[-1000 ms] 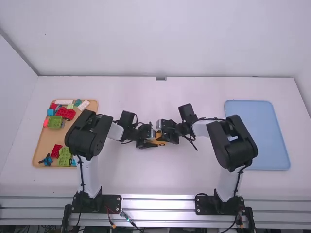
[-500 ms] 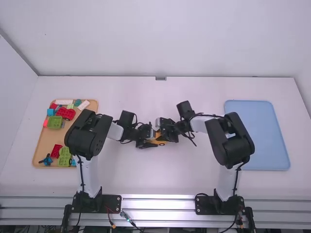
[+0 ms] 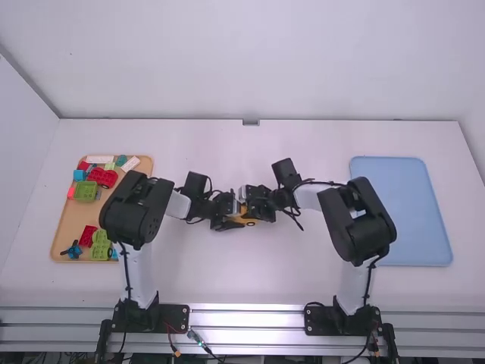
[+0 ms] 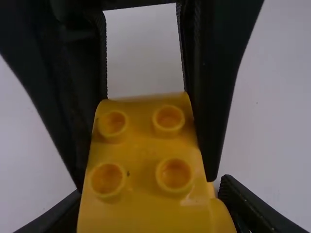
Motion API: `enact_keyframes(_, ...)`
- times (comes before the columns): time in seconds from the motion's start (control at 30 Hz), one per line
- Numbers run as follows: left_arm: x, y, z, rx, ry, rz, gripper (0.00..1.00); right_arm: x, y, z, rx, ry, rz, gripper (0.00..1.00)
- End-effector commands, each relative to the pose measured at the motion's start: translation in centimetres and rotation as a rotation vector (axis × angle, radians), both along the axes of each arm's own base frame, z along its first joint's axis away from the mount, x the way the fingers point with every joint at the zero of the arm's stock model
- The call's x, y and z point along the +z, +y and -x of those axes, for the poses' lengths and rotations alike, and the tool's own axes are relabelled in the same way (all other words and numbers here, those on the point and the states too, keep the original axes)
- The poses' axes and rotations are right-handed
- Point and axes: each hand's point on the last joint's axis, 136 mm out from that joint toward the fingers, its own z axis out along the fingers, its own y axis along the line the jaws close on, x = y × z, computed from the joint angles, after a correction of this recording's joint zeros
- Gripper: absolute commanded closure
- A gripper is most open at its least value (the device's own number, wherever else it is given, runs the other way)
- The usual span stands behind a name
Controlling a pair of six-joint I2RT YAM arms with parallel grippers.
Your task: Assemble lego blocks to make yellow taxi
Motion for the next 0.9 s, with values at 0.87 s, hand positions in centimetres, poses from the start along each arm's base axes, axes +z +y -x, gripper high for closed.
enact_keyframes(0.87, -0.4, -1.0, 1.1, -0.05, 0.006, 0.011, 0.61, -2.7, -1.2, 0.3, -0.075, 0.084, 0.02, 0.79)
